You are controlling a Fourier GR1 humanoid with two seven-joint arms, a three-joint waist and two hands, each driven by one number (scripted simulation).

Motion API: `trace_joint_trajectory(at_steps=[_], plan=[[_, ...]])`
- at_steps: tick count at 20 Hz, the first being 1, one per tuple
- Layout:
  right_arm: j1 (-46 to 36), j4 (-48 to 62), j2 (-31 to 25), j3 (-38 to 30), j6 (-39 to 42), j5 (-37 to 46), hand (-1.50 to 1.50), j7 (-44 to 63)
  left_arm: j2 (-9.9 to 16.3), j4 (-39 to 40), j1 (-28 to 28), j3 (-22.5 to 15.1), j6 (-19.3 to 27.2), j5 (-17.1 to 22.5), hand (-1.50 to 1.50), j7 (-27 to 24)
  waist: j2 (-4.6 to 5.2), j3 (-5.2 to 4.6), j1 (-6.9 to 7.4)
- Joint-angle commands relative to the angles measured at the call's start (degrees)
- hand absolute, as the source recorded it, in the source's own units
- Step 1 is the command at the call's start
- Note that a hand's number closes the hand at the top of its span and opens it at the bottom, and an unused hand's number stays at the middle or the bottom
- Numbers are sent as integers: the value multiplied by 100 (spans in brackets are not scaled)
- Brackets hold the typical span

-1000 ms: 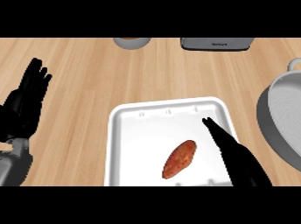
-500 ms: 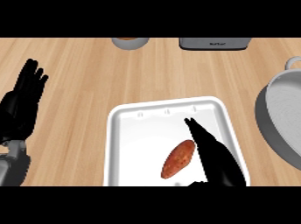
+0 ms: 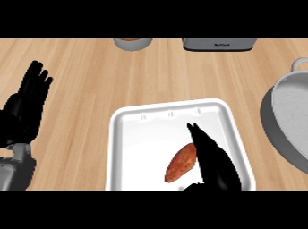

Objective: Pick the sweet potato from the tray and place it in the pot

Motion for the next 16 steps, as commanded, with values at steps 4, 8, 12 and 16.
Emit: trace_joint_trajectory(at_steps=[4, 8, 12, 16], plan=[[0, 511, 105, -158, -165, 237, -150, -489, -37, 161, -148, 356, -318, -119, 0, 74, 1, 0, -4], [-357, 1481, 369, -166, -511, 278, -150, -460, -173, 26, -141, 253, -363, -174, 0, 133, 3, 1, 12], [30, 1215, 274, -317, -385, 396, -150, -686, -213, -351, 154, 426, -461, -218, 0, 175, -1, 0, 8], [-34, 1218, 36, 22, -8, 409, 150, -1086, -458, 173, -8, 300, -240, -435, 0, -86, 2, 0, -3]])
